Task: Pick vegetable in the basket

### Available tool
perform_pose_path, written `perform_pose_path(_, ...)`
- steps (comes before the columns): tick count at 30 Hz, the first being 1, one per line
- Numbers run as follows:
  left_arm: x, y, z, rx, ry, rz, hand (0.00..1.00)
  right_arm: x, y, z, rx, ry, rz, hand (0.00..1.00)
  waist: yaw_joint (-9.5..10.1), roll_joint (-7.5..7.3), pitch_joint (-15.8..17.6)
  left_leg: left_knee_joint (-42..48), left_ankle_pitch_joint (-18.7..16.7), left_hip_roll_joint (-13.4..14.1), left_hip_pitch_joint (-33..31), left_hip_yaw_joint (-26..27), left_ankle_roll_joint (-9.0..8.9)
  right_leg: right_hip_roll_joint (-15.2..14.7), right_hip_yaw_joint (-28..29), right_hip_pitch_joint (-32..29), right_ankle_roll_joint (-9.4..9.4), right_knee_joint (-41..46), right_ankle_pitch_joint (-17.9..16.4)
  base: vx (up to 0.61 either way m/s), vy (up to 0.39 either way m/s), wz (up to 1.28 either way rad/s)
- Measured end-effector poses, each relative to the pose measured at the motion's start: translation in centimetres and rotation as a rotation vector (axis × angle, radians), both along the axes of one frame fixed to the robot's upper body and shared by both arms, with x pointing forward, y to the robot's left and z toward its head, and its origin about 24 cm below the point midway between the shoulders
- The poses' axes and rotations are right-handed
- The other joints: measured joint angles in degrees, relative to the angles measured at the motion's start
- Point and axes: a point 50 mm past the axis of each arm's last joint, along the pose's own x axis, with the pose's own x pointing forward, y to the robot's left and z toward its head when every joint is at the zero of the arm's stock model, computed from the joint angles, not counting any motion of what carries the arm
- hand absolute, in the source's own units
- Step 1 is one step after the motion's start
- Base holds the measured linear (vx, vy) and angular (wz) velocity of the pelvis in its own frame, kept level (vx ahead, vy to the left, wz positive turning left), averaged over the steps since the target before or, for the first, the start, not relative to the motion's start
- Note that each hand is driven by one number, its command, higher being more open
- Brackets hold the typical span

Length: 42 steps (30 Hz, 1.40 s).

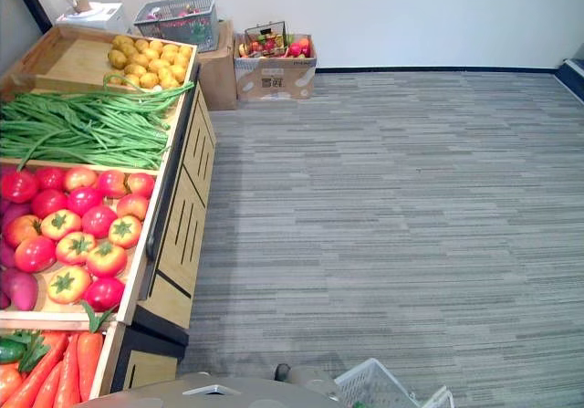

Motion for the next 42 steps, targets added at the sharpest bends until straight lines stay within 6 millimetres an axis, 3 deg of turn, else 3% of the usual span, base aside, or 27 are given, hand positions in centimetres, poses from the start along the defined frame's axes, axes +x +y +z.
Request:
perform_pose_path(5, 0.3, 0.3, 0.0, 0.005, 0.003, -0.12, 1.0, -0.9, 0.6, -0.2, 0.023, 0.018, -0.063, 0.0, -0.05, 0.39, -0.85, -2.68, 2.01, -0.28, 1.19, -0.79, 0.11, 0.34, 0.64, 0.0, -0.06, -0.19, 0.03, 0.03, -0.047, -0.09)
perform_pose_path(9, 0.0, 0.4, 0.0, -0.008, 0.001, -0.178, 1.0, -0.5, 0.8, -0.4, 0.04, 0.021, -0.062, 0.0, -0.13, -0.02, -1.71, -3.74, 1.91, -0.41, 2.65, -1.39, 0.35, 1.18, 3.49, -0.02, 0.03, -0.05, 0.04, -0.01, 0.001, -0.34)
perform_pose_path(12, 0.3, 0.7, 0.1, -0.022, -0.015, -0.253, 1.0, 0.6, 0.9, -0.6, 0.049, 0.005, -0.033, 0.0, -0.29, -0.42, -1.97, -3.75, 0.65, -0.75, 3.06, -3.79, 1.31, 1.78, 5.52, -0.27, 0.57, 0.06, 0.37, -0.03, 0.039, -0.36)
perform_pose_path(16, 0.8, 1.0, 0.1, -0.023, -0.036, -0.313, 1.0, 1.5, 0.7, -0.7, 0.067, -0.012, 0.021, 0.0, -0.22, -0.15, -2.16, -3.39, -1.46, -0.87, 3.75, -3.19, 0.47, 3.01, 8.29, -1.53, 0.58, 2.03, 0.31, -0.01, 0.057, -0.41)
perform_pose_path(21, 1.1, 1.0, 0.1, -0.014, -0.042, -0.325, 1.0, 2.4, 0.6, -0.7, 0.07, -0.038, 0.036, 0.0, -0.18, -0.35, -1.34, -2.06, -2.47, -1.42, 4.18, -1.73, 0.43, 2.96, 7.49, -4.62, 0.66, 8.29, -2.12, 0.0, -0.003, -0.14)
perform_pose_path(23, 1.5, 1.0, 0.1, 0.0, -0.04, -0.365, 1.0, 3.4, 0.5, -0.7, 0.066, -0.062, 0.038, 0.0, -0.31, 0.04, -0.09, -2.49, -2.31, -1.25, 5.23, -0.36, 0.23, -0.95, -0.89, -5.72, -0.22, 11.27, -6.03, -0.05, -0.034, -0.11)
perform_pose_path(24, 1.9, 1.1, 0.1, 0.014, -0.037, -0.4, 1.0, 3.4, 0.3, -0.7, 0.057, -0.056, 0.033, 0.0, -0.3, 0.2, 0.45, -3.86, -1.86, -1.88, 7.09, -0.1, -0.16, -7.61, -12.64, -5.63, 1.49, 14.29, -7.71, 0.0, 0.0, 0.0)
perform_pose_path(27, 2.7, 1.3, 0.3, 0.085, -0.033, -0.437, 1.0, 4.4, -0.1, -0.5, 0.042, -0.076, 0.066, 0.0, -0.73, 0.92, 0.51, -4.86, -1.67, -1.5, 7.14, 0.87, -0.11, -6.01, -11.35, -6.22, 1.35, 14.11, -7.11, 0.07, -0.035, -0.16)
perform_pose_path(30, 5.2, 1.0, 0.5, 0.126, -0.1, -0.436, 1.0, 5.0, -0.4, -0.4, 0.033, -0.076, 0.103, 0.0, -0.8, 1.24, 1.34, -6.42, -1.53, -1.36, 7.6, 0.68, 0.01, -5.27, -11.33, -5.42, 2.31, 12.13, -5.77, 0.05, -0.033, -0.11)
perform_pose_path(32, 7.5, 1.3, 0.9, 0.171, -0.175, -0.465, 1.0, 5.3, 0.6, -0.5, 0.05, -0.094, 0.107, 0.0, -0.56, -0.8, 2.19, -5.75, -1.41, -1.56, 8.25, 1.27, -0.27, -5.82, -11.11, -3.81, 3.36, 10.0, -4.23, -0.02, 0.081, -0.08)
perform_pose_path(36, 8.3, 1.6, 1.2, 0.179, -0.215, -0.474, 1.0, 5.2, 0.9, -0.5, 0.049, -0.103, 0.11, 0.0, -0.3, -1.51, 2.66, -5.54, -1.44, -2.54, 8.39, 2.27, 0.52, -7.16, -11.37, -3.65, 4.43, 8.81, -2.87, -0.05, 0.113, -0.07)
perform_pose_path(37, 8.2, 1.7, 1.3, 0.181, -0.217, -0.467, 1.0, 5.1, 1.0, -0.5, 0.053, -0.103, 0.107, 0.0, -0.31, -1.38, 2.85, -5.61, -1.65, -2.61, 8.43, 2.15, 0.89, -7.59, -12.19, -4.18, 4.29, 9.82, -3.04, -0.04, 0.035, -0.03)
perform_pose_path(39, 8.5, 2.4, 1.5, 0.211, -0.224, -0.451, 1.0, 4.4, 1.9, -0.6, 0.07, -0.1, 0.074, 0.0, -0.36, -3.02, 2.77, -5.87, -1.97, -3.6, 8.31, 0.68, 1.24, -9.49, -14.45, -5.54, 3.37, 13.41, -5.45, -0.01, -0.016, 0.17)
perform_pose_path(42, 8.6, 2.4, 1.5, 0.224, -0.217, -0.442, 1.0, 3.3, 2.1, -0.7, 0.083, -0.088, 0.007, 0.0, -0.88, -3.1, 2.63, -5.49, -3.57, -3.72, 8.3, -1.75, 0.82, -11.24, -15.96, -7.55, 3.14, 20.3, -8.81, 0.08, -0.087, 0.37)
